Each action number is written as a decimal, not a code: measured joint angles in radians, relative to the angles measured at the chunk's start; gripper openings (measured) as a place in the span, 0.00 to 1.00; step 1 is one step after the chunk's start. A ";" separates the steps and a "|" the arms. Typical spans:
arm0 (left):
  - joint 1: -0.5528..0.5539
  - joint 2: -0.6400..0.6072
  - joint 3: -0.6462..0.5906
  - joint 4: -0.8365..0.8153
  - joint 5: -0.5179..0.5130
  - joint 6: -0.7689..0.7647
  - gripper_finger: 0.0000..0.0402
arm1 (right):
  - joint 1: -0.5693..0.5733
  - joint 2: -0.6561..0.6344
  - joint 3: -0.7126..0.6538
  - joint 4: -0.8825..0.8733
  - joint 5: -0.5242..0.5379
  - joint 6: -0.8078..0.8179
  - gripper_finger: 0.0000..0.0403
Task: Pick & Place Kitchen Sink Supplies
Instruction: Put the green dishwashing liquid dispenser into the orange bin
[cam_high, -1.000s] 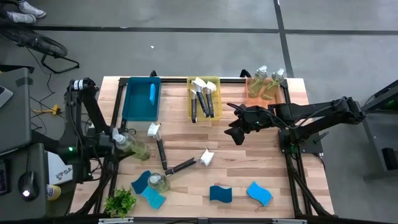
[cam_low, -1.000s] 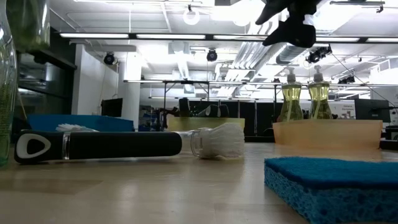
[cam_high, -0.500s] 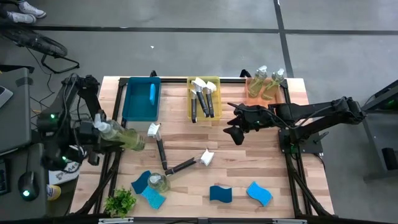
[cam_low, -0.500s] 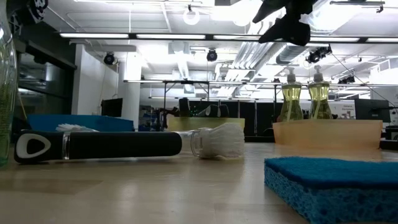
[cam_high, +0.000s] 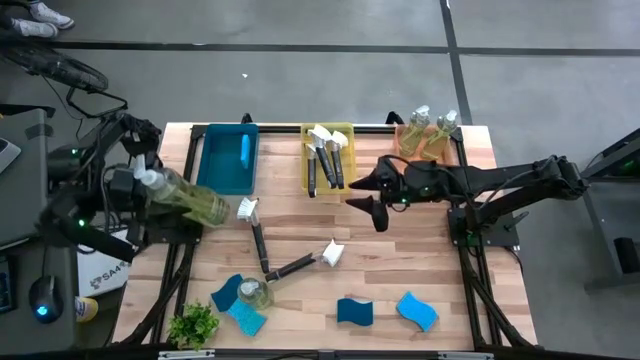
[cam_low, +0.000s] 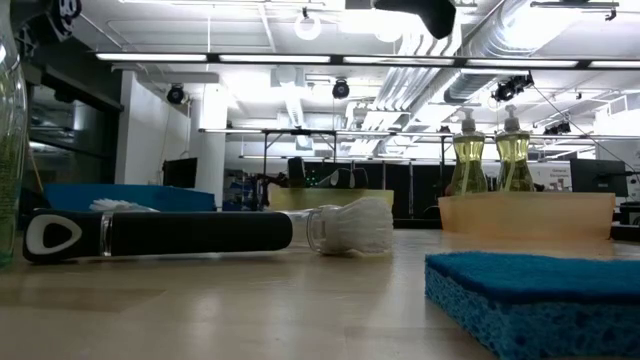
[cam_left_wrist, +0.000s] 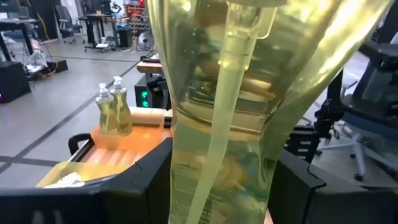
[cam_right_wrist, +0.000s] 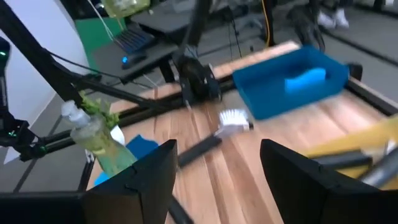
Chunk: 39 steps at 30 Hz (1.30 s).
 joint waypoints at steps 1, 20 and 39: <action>0.000 -0.001 0.016 0.004 0.000 0.013 0.46 | -0.001 0.000 0.000 0.012 0.000 -0.012 0.56; -0.001 -0.002 0.478 0.106 -0.024 0.523 0.46 | -0.001 0.000 0.000 0.022 -0.009 -0.096 0.56; -0.001 -0.002 0.607 0.845 0.191 1.475 0.46 | -0.001 0.000 0.000 0.080 -0.008 -0.129 0.56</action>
